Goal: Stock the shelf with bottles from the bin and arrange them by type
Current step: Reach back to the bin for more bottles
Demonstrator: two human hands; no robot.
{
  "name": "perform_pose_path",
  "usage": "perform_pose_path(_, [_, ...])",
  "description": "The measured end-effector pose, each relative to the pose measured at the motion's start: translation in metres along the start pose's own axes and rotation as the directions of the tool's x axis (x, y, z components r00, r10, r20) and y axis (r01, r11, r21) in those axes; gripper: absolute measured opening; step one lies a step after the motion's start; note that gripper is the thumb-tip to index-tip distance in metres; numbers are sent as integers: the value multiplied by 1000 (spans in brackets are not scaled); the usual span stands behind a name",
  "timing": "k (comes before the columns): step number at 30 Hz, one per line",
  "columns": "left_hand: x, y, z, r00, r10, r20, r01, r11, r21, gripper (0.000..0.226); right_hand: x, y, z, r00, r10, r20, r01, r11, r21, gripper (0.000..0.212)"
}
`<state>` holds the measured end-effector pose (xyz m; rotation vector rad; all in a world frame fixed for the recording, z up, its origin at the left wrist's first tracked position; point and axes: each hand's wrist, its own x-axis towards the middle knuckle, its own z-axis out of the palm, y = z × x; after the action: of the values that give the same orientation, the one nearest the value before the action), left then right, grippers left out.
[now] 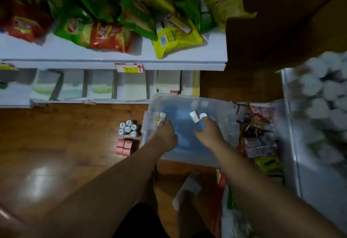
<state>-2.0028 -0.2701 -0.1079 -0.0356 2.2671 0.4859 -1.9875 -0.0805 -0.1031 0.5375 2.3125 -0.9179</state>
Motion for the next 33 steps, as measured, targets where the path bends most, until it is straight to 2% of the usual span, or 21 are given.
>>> perform_pose_path(4, [59, -8, 13, 996, -56, -70, 62, 993, 97, 66, 51, 26, 23, 994, -68, -82, 64, 997, -50, 47])
perform_pose_path(9, [91, -11, 20, 990, -125, -70, 134, 980, 147, 70, 86, 26, 48, 981, -196, -12, 189, 960, -208, 49])
perform_pose_path(12, [99, -13, 27, 992, -91, -88, 107, 972, 209, 66, 95, 27, 59, 988, -157, 13, 153, 935, -320, 44])
perform_pose_path(15, [103, -16, 33, 996, -26, -86, 43, 978, 206, 49, 99, 33, 65, 987, -157, -34, 133, 916, -377, 33])
perform_pose_path(17, [106, -14, 32, 997, 2, -80, 11, 988, 153, 42, 99, 37, 68, 988, -146, -46, 122, 933, -338, 25])
perform_pose_path(19, [103, -8, 28, 993, 37, -109, -29, 997, 67, 42, 95, 35, 67, 990, -110, -89, 89, 974, -210, 21])
perform_pose_path(22, [78, 10, 6, 975, 114, -193, -154, 967, -203, 41, 78, 14, 46, 984, -48, -173, 82, 978, 193, 13])
perform_pose_path(24, [42, 26, -21, 953, 146, -266, -254, 864, -435, 39, 48, -13, 19, 977, -39, -208, 127, 894, 430, 13])
perform_pose_path(25, [18, 35, -38, 943, 142, -301, -295, 776, -557, 38, 28, -29, 2, 972, -54, -229, 171, 830, 530, 16])
perform_pose_path(28, [-57, 60, -94, 930, 127, -345, -366, 403, -839, 37, -41, -78, -52, 959, -120, -256, 279, 539, 795, 29])
perform_pose_path(31, [-116, 81, -151, 899, 207, -386, -410, 85, -908, 38, -104, -124, -103, 942, -186, -278, 322, 282, 904, 43])
perform_pose_path(33, [-155, 96, -193, 876, 269, -399, -403, -44, -914, 38, -148, -157, -142, 919, -245, -308, 355, 181, 917, 45])
